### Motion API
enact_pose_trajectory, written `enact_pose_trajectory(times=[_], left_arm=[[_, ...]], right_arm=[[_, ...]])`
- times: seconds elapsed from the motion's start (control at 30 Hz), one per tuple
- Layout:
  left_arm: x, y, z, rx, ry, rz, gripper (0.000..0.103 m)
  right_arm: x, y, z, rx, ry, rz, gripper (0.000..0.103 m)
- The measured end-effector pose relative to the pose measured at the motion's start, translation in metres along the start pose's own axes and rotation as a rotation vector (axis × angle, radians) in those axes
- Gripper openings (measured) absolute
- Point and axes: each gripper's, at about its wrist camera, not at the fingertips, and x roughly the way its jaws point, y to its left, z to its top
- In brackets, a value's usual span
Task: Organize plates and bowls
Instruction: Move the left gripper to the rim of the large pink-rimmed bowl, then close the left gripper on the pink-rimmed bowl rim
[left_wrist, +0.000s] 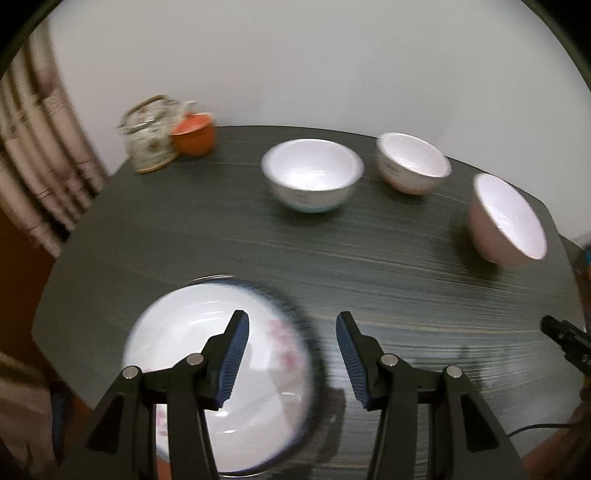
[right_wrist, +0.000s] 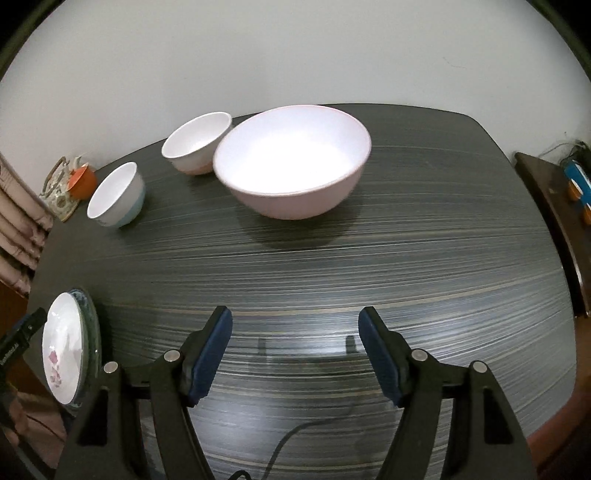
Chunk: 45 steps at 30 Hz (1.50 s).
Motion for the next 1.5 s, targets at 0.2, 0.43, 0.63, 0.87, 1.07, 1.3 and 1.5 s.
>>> enact_pose_trajectory(times=[0.2, 0.43, 0.63, 0.87, 1.07, 1.3, 1.5], left_arm=[[0.012, -0.062, 0.025, 0.108, 0.022, -0.071, 0.054], [0.020, -0.105, 0.066, 0.155, 0.012, -0.138, 0.055], [0.041, -0.139, 0.104, 0.104, 0.028, -0.219, 0.058], [0.089, -0.168, 0.123, 0.066, 0.115, -0.245, 0.058], [0.121, -0.180, 0.128, 0.060, 0.161, -0.226, 0.058], [0.141, -0.189, 0.133, 0.062, 0.183, -0.216, 0.058], [0.144, -0.192, 0.130, 0.063, 0.188, -0.216, 0.058]], right_arm=[[0.005, -0.024, 0.014, 0.030, 0.005, 0.005, 0.069], [0.012, -0.050, 0.047, 0.076, -0.022, 0.042, 0.070], [0.021, -0.058, 0.079, 0.102, -0.058, 0.060, 0.070], [0.056, -0.065, 0.112, 0.109, -0.028, 0.043, 0.070], [0.084, -0.067, 0.120, 0.129, 0.030, 0.044, 0.070], [0.104, -0.060, 0.124, 0.114, 0.051, 0.036, 0.068], [0.116, -0.060, 0.123, 0.126, 0.077, 0.041, 0.055]])
